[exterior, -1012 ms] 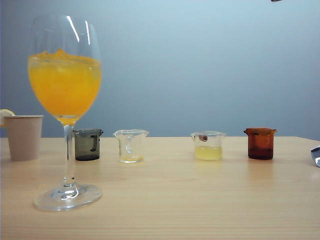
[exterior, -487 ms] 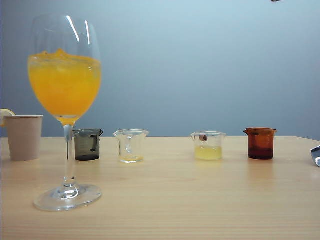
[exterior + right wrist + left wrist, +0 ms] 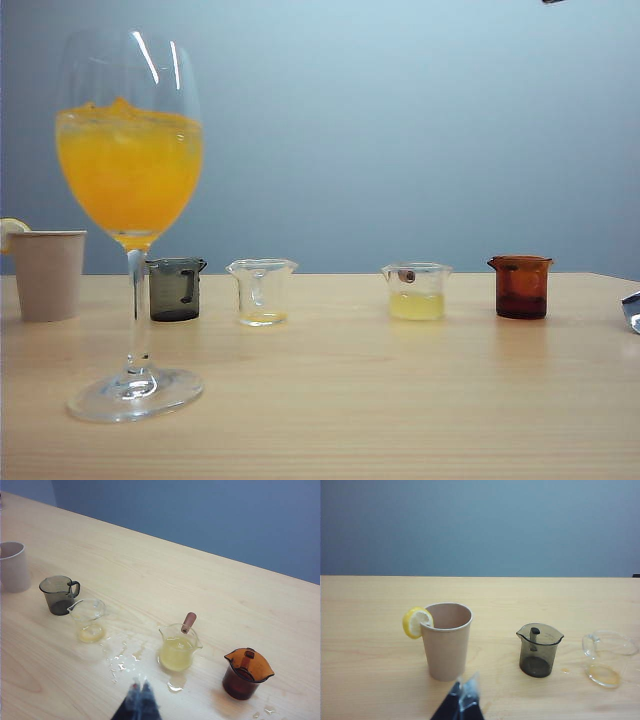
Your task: Pick up the second measuring cup from the left, pour the orange juice inside into the goblet, and finally put the measuring cup back in its original place.
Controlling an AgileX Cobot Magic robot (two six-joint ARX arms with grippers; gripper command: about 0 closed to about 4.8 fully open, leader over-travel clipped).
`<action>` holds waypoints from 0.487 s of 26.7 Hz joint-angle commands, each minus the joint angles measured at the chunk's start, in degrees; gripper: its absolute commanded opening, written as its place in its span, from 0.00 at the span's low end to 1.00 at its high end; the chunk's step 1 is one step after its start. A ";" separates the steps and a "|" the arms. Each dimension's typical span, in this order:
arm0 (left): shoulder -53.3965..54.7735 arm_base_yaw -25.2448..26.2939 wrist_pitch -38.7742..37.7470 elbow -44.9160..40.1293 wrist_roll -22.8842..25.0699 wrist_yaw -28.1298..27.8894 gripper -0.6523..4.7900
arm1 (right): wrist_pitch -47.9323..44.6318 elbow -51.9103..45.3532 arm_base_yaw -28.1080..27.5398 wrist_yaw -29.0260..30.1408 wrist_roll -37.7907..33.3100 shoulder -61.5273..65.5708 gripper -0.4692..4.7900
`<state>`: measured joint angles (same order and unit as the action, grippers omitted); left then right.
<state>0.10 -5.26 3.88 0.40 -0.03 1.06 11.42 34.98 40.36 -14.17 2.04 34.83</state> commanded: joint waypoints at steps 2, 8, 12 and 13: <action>0.00 0.04 0.85 0.11 0.04 0.17 0.12 | -1.73 -0.63 -0.96 -6.16 0.11 -1.51 0.08; 0.00 0.04 0.85 0.11 0.02 0.20 0.12 | -12.24 -9.27 -8.35 -5.84 0.11 -7.50 0.08; 0.00 0.04 0.87 0.11 0.02 0.20 0.12 | -15.19 -15.43 -13.77 -0.15 0.09 -12.28 0.08; 0.00 0.04 0.85 0.11 0.04 0.20 0.12 | -15.04 -16.90 -15.17 1.36 0.09 -13.73 0.08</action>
<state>0.10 -5.26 3.90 0.40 -0.03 1.06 -2.13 19.44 26.59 -15.99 2.04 22.76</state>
